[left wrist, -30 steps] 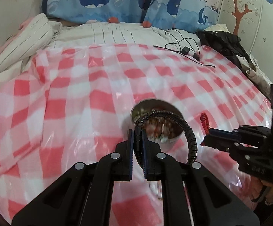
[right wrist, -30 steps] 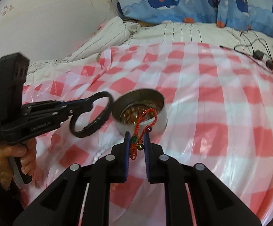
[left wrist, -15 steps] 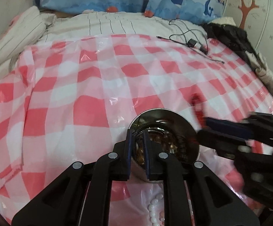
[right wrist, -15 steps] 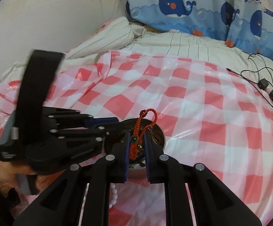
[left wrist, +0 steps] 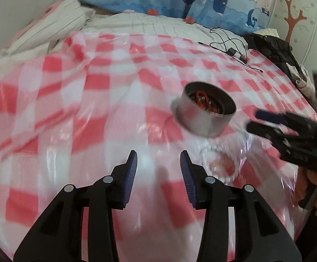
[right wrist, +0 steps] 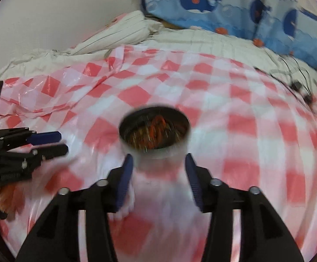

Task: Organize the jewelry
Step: 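Grasp the white bead bracelet with the left gripper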

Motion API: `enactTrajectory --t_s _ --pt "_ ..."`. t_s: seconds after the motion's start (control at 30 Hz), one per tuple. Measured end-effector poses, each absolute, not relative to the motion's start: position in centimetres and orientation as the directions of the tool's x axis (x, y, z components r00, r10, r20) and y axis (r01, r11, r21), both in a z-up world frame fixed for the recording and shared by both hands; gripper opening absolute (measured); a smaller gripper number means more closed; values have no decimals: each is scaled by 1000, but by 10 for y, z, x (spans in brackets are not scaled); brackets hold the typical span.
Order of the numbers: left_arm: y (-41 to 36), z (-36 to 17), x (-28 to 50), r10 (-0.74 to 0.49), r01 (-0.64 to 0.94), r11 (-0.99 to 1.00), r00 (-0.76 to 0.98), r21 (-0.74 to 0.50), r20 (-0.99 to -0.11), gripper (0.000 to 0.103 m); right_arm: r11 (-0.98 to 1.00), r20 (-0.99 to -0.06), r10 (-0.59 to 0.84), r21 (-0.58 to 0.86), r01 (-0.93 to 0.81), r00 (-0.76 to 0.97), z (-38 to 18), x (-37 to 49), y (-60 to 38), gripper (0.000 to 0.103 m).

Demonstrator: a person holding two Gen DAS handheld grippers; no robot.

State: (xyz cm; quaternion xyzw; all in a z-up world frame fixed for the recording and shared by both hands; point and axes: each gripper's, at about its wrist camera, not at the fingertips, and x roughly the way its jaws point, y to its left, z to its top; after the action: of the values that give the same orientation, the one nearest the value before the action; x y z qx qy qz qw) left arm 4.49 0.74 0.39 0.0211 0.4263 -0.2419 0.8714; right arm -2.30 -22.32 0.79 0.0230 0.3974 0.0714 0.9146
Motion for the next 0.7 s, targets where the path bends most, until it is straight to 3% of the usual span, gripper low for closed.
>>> enactTrajectory --t_s 0.1,0.27,0.7 --pt "14 4 38 -437 439 873 515 -211 -737 39 986 -751 156 155 -59 642 -7 -53 -237 53" --pt "-13 -1 29 -453 508 844 498 -175 -739 39 978 -745 180 205 -37 642 -10 -74 -238 58" --pt "-79 -14 35 -357 593 804 535 40 -765 39 986 -774 164 144 -83 612 -23 -69 -218 63"
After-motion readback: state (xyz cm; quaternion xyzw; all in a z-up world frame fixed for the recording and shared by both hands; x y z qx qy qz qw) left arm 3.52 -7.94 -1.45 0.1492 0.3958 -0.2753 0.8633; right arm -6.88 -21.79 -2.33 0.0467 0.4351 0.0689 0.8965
